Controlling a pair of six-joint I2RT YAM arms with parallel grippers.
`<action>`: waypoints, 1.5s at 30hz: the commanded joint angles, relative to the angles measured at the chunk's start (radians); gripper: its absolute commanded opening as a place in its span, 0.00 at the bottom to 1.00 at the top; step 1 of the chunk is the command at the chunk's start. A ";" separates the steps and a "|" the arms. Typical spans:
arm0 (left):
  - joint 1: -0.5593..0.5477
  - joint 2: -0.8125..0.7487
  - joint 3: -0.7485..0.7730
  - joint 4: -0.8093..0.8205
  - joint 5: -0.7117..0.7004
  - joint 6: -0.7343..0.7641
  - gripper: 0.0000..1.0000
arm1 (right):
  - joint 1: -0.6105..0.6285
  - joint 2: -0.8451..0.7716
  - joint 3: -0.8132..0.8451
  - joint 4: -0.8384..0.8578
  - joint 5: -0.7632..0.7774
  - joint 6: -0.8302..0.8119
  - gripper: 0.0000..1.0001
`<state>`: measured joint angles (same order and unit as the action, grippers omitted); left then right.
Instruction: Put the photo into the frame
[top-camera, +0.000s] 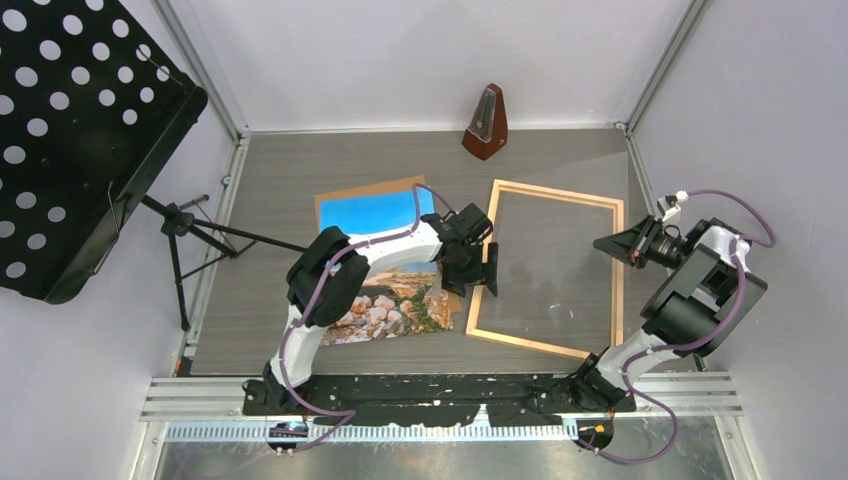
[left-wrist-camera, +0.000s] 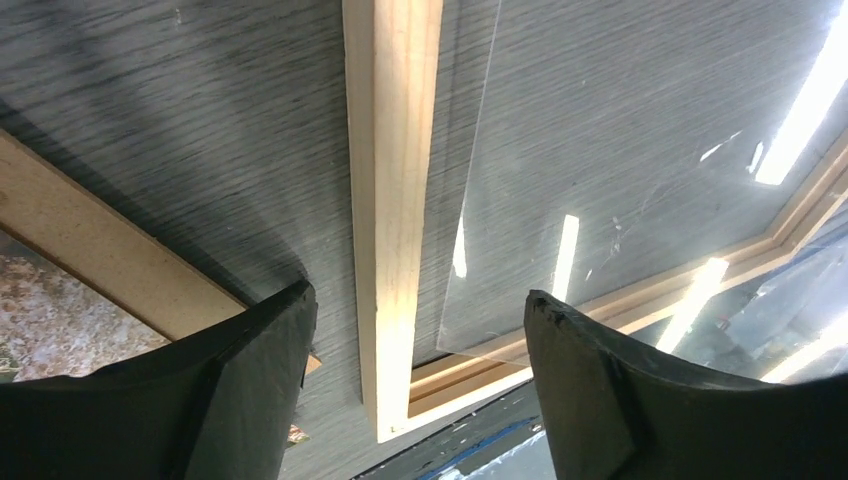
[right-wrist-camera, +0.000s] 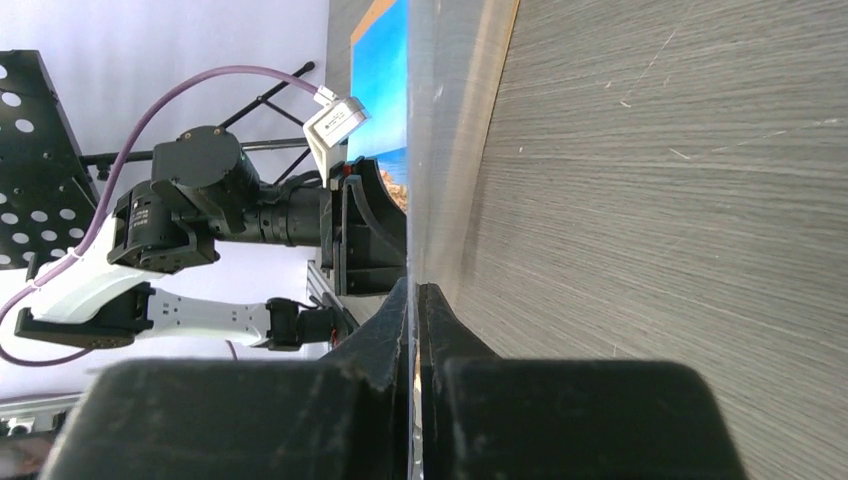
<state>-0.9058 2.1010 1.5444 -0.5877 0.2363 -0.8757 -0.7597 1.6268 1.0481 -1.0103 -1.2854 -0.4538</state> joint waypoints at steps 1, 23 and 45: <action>0.023 -0.015 0.002 -0.040 -0.059 0.052 0.83 | -0.015 0.041 0.067 -0.247 -0.047 -0.251 0.06; 0.050 -0.159 0.057 -0.026 -0.211 0.243 0.91 | -0.017 0.005 0.015 -0.326 -0.095 -0.338 0.06; 0.050 -0.156 0.086 -0.009 -0.188 0.288 0.90 | -0.009 -0.107 -0.144 0.219 -0.037 0.234 0.06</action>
<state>-0.8570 1.9827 1.5951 -0.6182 0.0528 -0.6132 -0.7734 1.5379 0.9016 -0.8551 -1.2987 -0.2958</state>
